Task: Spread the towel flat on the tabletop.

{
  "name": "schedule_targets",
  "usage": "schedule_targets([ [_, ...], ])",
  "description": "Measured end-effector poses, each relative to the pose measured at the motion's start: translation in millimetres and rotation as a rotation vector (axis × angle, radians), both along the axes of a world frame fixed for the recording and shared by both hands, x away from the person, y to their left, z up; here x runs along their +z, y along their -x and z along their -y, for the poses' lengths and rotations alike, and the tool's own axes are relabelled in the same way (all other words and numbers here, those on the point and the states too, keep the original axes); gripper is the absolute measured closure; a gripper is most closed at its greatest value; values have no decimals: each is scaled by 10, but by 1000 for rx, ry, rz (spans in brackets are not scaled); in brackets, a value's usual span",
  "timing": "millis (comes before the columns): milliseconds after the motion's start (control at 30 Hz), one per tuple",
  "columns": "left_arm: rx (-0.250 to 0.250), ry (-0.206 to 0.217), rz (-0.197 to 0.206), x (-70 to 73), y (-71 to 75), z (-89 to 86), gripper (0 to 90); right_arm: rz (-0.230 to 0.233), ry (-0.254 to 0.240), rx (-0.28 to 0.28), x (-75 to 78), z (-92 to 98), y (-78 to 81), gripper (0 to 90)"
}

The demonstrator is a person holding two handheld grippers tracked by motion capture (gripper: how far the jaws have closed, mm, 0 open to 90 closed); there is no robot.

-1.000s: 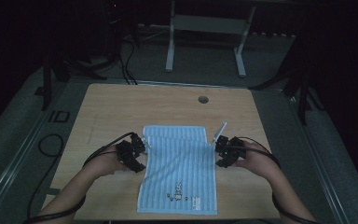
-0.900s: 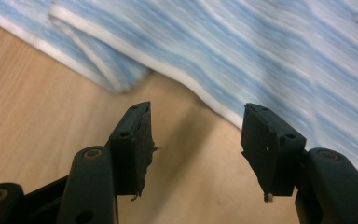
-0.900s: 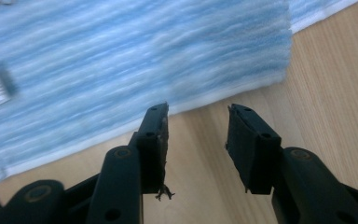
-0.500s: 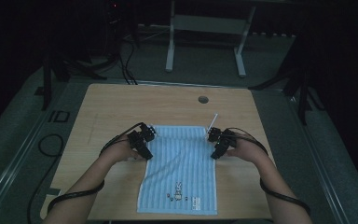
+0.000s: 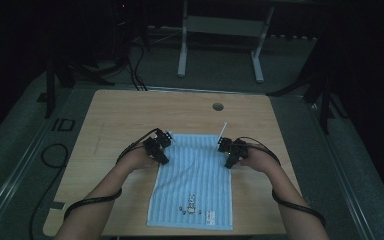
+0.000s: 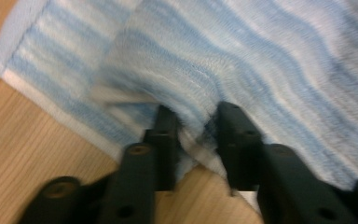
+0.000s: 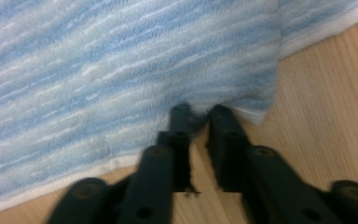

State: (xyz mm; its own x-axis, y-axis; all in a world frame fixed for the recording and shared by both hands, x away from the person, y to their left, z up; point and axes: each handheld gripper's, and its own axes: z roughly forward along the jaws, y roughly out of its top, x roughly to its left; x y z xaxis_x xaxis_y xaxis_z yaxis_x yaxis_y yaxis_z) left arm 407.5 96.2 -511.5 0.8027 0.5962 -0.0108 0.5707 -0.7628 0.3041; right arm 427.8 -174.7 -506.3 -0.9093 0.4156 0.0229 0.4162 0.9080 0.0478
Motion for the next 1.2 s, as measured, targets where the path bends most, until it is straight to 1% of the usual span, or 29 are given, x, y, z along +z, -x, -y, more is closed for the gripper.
schedule_targets([
  [67, -2, 10, 9, 47, 18, -5, 746, 5, -3, -4, 40, 19, -1, 850],
  [133, 1, 37, 17, 99, 32, -12, 796, 15, -9, -7, 85, 41, -8, 856],
  [167, 0, 46, 20, 127, 42, -13, 800, 20, -14, -12, 112, 52, -11, 865],
  [200, -3, 49, 27, 153, 50, -13, 827, 25, -18, -14, 143, 61, -14, 869],
  [300, -7, 64, 42, 227, 72, -26, 828, 35, -30, -14, 226, 74, 0, 871],
  [333, 1, 81, 42, 252, 80, -35, 828, 43, -30, -9, 255, 77, 11, 871],
  [367, 1, 94, 42, 283, 90, -52, 848, 47, -36, -9, 286, 78, 26, 871],
  [400, 5, 106, 48, 313, 103, -68, 849, 60, -44, -6, 320, 82, 43, 871],
  [433, 7, 113, 47, 343, 119, -85, 861, 69, -51, -6, 357, 88, 62, 871],
  [467, 7, 113, 47, 343, 119, -85, 862, 69, -51, -6, 357, 88, 62, 871],
  [500, -2, 116, 56, 414, 169, -124, 862, 73, -59, -2, 394, 92, 88, 871],
  [533, -10, 123, 54, 453, 204, -145, 872, 98, -64, 10, 480, 104, 151, 871],
  [600, -25, 133, 69, 526, 299, -197, 872, 123, -63, 29, 572, 113, 242, 870],
  [633, -28, 147, 72, 562, 355, -230, 872, 139, -67, 35, 621, 119, 299, 871],
  [667, -33, 168, 74, 586, 419, -263, 872, 152, -78, 42, 664, 128, 359, 871],
  [700, -43, 180, 65, 603, 478, -299, 871, 157, -85, 54, 702, 138, 430, 870],
  [767, -52, 200, 64, 611, 634, -356, 871, 173, -100, 72, 760, 156, 599, 870],
  [833, -84, 206, 42, 575, 800, -401, 869, 176, -104, 109, 774, 157, 802, 869],
  [867, -84, 206, 42, 575, 800, -401, 869, 176, -104, 109, 774, 157, 802, 869],
  [900, -106, 202, 3, 503, 939, -440, 869, 178, -111, 131, 768, 154, 910, 869],
  [933, -118, 194, -13, 456, 1003, -453, 868, 151, -127, 150, 722, 139, 1103, 869],
  [967, -118, 194, -30, 404, 1059, -463, 868, 143, -118, 179, 679, 122, 1194, 867],
  [1000, -129, 181, -53, 348, 1106, -471, 867, 118, -118, 191, 627, 107, 1269, 866],
  [1033, -142, 171, -69, 294, 1157, -478, 864, 104, -110, 203, 571, 90, 1329, 867],
  [1100, -137, 170, -102, 193, 1232, -491, 864, 77, -94, 218, 462, 66, 1421, 867],
  [1167, -169, 142, -138, 96, 1316, -481, 852, 33, -84, 232, 360, 52, 1479, 850],
  [1200, -173, 131, -159, 60, 1351, -477, 823, 15, -72, 247, 311, 50, 1495, 837],
])
